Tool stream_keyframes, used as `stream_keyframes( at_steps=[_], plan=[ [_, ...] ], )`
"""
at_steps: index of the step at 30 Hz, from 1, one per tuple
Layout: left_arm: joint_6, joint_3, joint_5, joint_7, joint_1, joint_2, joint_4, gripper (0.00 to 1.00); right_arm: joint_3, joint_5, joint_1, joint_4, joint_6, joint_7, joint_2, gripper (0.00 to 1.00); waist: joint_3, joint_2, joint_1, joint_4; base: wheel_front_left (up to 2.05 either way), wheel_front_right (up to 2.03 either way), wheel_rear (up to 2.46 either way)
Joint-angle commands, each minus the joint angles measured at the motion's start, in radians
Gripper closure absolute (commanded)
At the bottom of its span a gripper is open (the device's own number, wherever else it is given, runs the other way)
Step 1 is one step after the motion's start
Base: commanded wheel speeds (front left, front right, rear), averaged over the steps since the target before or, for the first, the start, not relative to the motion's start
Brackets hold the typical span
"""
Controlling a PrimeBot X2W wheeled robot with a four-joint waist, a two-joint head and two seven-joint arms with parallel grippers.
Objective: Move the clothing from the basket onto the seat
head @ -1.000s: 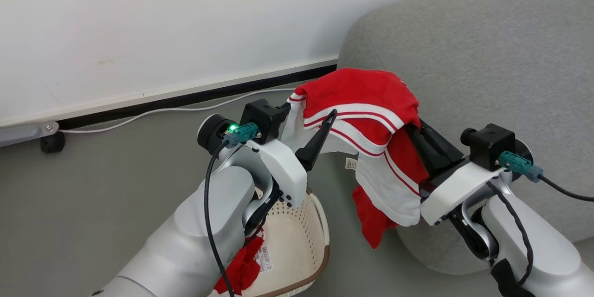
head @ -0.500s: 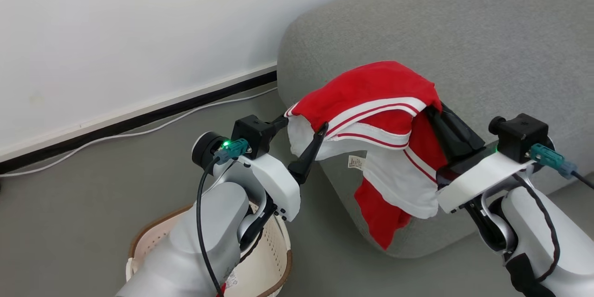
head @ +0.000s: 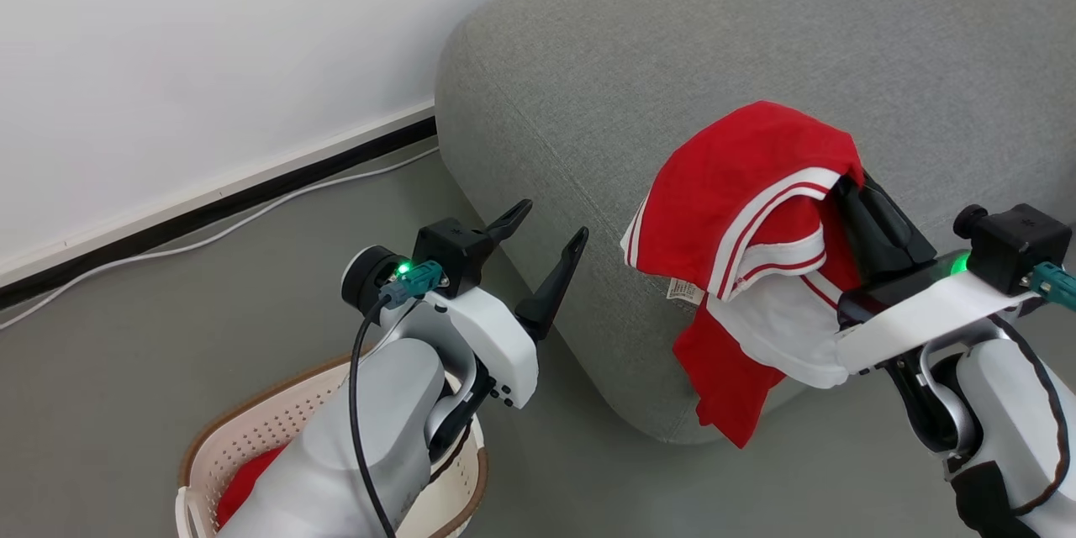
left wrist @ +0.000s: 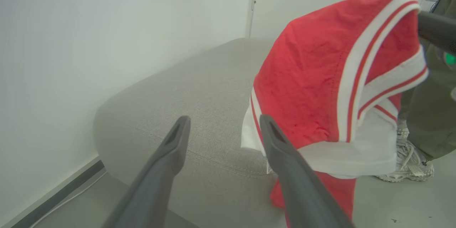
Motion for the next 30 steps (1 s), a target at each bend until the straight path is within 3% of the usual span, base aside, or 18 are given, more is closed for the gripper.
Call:
stream_keyframes(
  at_steps=[1,18,30],
  plan=[
    [-0.012,0.028,0.005,-0.009,-0.019,0.014,-0.025,0.00,-0.006,0.005,0.006,-0.035,0.007,-0.006,-0.013,1.00,0.007,-0.0001,0.0000,-0.005,0.00,0.00,0.00],
    [-0.019,-0.035,-0.017,-0.009,-0.056,0.014,-0.034,0.00,-0.141,0.003,0.024,-0.089,0.007,-0.006,-0.035,1.00,0.078,-0.0001,0.0000,-0.025,0.00,0.00,0.00],
    [0.018,-0.088,-0.017,-0.009,-0.092,0.014,-0.008,0.00,-0.209,0.021,-0.221,0.012,0.007,-0.006,-0.111,1.00,0.221,-0.0001,0.0000,-0.024,0.00,0.00,0.00]
  ],
)
